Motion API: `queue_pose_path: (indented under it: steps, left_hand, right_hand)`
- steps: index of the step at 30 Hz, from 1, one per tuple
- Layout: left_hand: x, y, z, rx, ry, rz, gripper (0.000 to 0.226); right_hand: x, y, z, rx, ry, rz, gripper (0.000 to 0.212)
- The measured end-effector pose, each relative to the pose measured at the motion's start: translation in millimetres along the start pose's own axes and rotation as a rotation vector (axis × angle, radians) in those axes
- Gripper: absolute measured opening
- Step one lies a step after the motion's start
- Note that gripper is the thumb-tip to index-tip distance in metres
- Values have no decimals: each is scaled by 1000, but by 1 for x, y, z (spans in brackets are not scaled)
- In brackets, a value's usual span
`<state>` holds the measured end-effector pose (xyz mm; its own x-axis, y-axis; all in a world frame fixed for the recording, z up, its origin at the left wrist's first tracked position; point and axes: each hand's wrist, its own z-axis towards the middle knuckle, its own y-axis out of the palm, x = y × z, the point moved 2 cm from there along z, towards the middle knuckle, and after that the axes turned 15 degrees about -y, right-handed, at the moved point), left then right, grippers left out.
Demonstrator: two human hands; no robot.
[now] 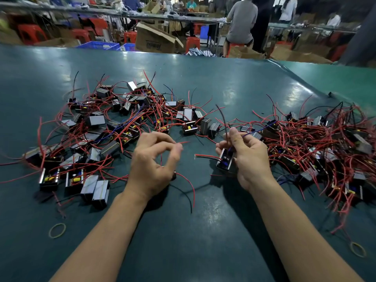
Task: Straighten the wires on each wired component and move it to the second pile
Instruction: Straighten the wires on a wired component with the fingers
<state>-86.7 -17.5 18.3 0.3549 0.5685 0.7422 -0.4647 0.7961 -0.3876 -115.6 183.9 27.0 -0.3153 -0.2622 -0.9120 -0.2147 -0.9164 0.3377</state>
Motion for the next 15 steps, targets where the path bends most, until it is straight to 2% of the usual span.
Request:
queue_pose_path:
  steps: [3,5,9,10,13,15]
  left_hand:
    - [2,3,-2,-80,103,55,16]
    - [2,3,-3,-54,112,96,9]
    - [10,1,-4,283,161,206,10]
    - [11,2,-5,307,182,188,11]
    - [12,11,-8,180,203,86,10]
    - [11,15,-7,71,129,-10,7]
  right_hand:
    - [6,4,-3,-2,-22,-30,19]
    - [9,8,-6,1,-52,-55,20]
    - [10,10,-7,145,-102,-24,24]
    - [9,10,-8,185,-119,-13,25]
    - [11,11,-10,267,-157,8,28]
    - [13,14,-13,248,-158,-25,30]
